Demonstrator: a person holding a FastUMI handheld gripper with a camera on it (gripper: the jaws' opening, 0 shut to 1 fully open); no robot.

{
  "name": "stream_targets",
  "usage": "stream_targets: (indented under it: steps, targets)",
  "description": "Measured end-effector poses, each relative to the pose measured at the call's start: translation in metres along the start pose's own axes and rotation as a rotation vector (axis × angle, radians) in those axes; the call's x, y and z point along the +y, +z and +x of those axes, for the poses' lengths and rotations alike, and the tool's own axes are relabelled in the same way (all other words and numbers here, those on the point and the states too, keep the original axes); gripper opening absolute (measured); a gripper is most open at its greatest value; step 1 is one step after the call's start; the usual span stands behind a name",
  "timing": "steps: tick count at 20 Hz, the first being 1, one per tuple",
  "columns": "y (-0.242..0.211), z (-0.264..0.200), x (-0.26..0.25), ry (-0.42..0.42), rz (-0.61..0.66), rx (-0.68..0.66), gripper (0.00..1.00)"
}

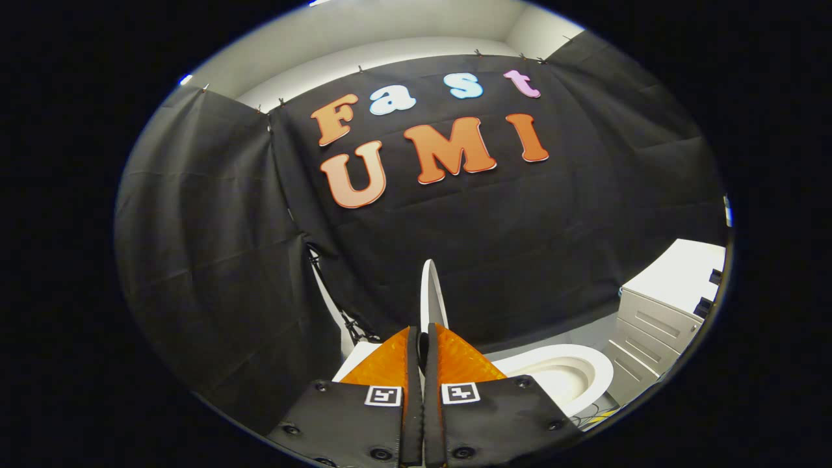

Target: Open the toilet lid.

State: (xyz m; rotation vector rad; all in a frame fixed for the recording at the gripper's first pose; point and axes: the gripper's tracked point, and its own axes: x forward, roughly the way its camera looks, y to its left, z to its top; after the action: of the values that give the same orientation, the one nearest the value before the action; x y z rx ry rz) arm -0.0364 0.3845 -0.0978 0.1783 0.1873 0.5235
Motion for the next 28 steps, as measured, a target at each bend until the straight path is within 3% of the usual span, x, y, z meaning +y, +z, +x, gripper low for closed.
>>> stream_targets:
  steps: [22, 23, 28]
  targets:
    - [-0.049, 0.008, 0.111, 0.225, -0.123, 0.076, 0.09]
    - [-0.054, 0.009, 0.115, 0.234, -0.125, 0.091, 0.14]
    - [-0.053, 0.011, 0.12, 0.279, -0.144, 0.12, 0.19]
